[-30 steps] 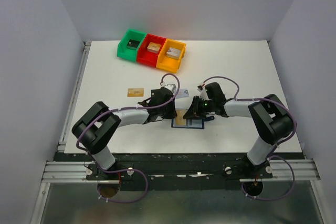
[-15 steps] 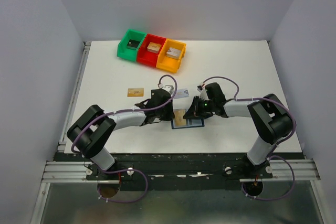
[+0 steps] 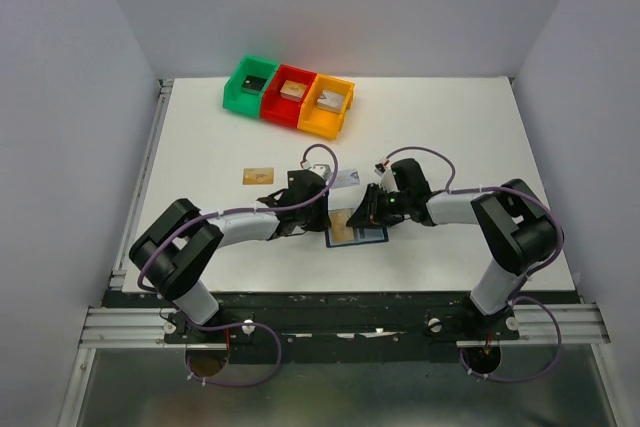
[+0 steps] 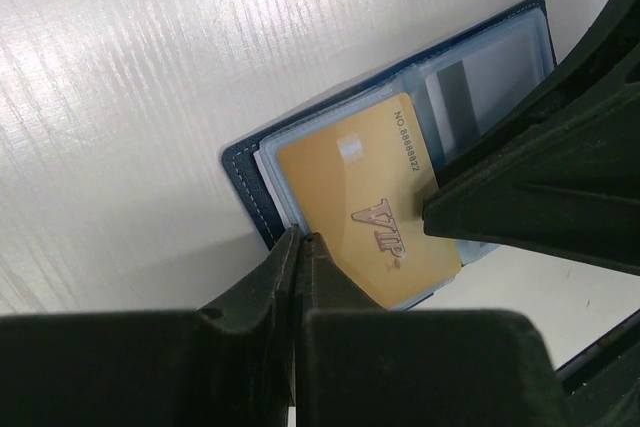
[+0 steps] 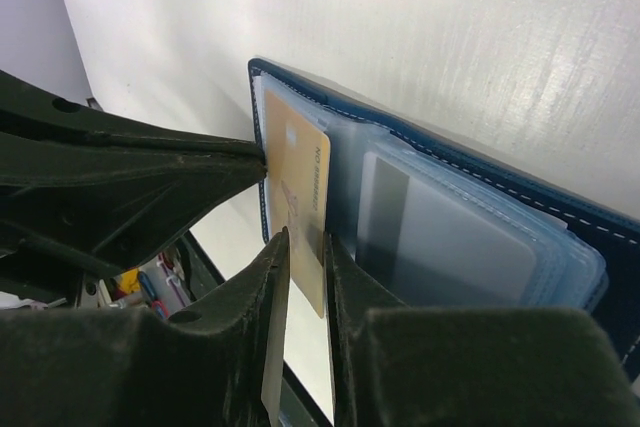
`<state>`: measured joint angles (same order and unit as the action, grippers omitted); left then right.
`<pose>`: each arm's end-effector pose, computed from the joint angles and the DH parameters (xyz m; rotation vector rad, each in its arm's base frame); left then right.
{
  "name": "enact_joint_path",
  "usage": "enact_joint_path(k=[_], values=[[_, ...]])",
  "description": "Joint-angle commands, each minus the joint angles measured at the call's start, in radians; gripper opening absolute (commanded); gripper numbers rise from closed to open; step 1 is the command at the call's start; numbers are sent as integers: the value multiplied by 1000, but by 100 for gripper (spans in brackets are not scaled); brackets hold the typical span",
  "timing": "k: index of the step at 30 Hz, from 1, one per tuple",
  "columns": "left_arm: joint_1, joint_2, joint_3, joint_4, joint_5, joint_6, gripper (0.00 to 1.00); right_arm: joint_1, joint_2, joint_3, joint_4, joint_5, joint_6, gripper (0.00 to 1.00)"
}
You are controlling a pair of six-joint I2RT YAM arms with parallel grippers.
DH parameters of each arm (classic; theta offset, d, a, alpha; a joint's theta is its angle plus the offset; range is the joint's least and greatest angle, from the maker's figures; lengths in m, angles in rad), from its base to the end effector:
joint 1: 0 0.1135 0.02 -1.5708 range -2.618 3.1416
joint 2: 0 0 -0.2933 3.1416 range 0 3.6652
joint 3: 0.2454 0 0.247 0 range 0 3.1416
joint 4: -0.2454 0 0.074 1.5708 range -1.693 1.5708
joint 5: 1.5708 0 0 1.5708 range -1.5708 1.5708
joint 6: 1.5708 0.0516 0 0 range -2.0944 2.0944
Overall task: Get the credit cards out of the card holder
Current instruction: Remove the credit card from the card holder.
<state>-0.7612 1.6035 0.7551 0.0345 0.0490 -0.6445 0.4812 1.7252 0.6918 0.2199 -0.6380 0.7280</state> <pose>0.2294 -0.2220 0.1753 0.1706 2.5014 -0.6913 0.2682 0.1747 0.1443 -0.0188 2.5956 1.2813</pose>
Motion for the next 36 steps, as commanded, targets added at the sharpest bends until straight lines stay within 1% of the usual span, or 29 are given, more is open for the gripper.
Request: enact_joint_path(k=[1,14,29,36], values=[[-6,19,-7,-12,-12,-6,8,-1,-1,-17,79,-60,27,28],[-7,32,-16,25,22,-14,3,-1,36,-9,153,-134,67,29],[-20,15,-42,119,75,-18,2,3,79,11,161,-153,79,31],[-33,13,-36,122,74,-12,1,23,108,28,167,-167,90,33]])
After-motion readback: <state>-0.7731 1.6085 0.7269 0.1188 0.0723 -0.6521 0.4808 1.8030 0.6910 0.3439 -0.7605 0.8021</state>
